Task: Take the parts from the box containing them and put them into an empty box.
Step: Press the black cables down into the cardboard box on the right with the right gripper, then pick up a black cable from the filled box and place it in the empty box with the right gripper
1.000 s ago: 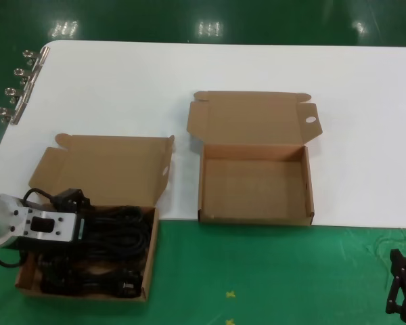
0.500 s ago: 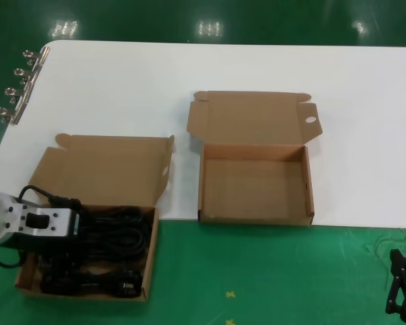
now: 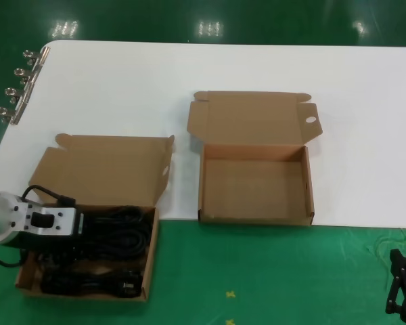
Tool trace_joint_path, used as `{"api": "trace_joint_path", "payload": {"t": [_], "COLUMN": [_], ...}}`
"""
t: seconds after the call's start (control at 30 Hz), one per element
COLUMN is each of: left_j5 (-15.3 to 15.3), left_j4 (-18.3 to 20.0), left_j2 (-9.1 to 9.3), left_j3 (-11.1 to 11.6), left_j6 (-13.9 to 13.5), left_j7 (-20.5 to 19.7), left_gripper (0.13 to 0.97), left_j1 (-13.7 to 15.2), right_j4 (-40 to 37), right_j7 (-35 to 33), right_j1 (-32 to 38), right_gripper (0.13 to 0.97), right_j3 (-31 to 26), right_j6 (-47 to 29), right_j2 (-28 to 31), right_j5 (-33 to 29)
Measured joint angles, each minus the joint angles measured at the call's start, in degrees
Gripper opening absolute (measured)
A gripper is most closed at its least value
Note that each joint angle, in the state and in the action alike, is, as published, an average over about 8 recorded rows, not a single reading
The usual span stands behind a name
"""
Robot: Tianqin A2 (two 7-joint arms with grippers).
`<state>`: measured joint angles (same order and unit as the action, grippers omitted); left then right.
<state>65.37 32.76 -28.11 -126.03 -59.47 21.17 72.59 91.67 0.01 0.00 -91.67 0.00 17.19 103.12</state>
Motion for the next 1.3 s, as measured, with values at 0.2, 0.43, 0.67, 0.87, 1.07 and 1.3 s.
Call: {"api": "trace_joint_path", "payload": {"t": [0.2,0.43,0.67,0.87,1.07,1.3], "left_j5": [0.0,-0.1,-0.5,-0.8,-1.1,-2.1], "left_j4": [0.2,2.6,9.4,18.8,26.4,27.2], "left_j2": [0.18,-0.61,-2.99,-5.82,-6.67,-2.11], "left_j3": [-0.4,-0.7,-0.8,-0.6,-0.3,-1.0], "left_j6": [-0.3,-1.0,-3.4,-7.3,-10.7,-11.3], "left_j7": [-0.7,-2.3,-5.8,-10.7,-15.6,-19.9], "left_gripper": [0.299,0.236,0.21,0.21,0.209,0.209], "left_j1": [0.4,0.3,-0.5,-1.1,-0.3,2.6], "right_j4": [0.0,0.0,0.0,0.0,0.0,0.0], "right_j7": [0.0,0.0,0.0,0.0,0.0,0.0], "right_j1": [0.0,0.0,0.0,0.0,0.0,0.0], "right_gripper": [0.146,0.146,0.146,0.146,0.175,0.235], "right_j3": [0.0,0.0,0.0,0.0,0.0,0.0], "right_j6": [0.0,0.0,0.0,0.0,0.0,0.0], "right_j2": [0.0,0.0,0.0,0.0,0.0,0.0], "right_j5": [0.0,0.0,0.0,0.0,0.0,0.0]}}
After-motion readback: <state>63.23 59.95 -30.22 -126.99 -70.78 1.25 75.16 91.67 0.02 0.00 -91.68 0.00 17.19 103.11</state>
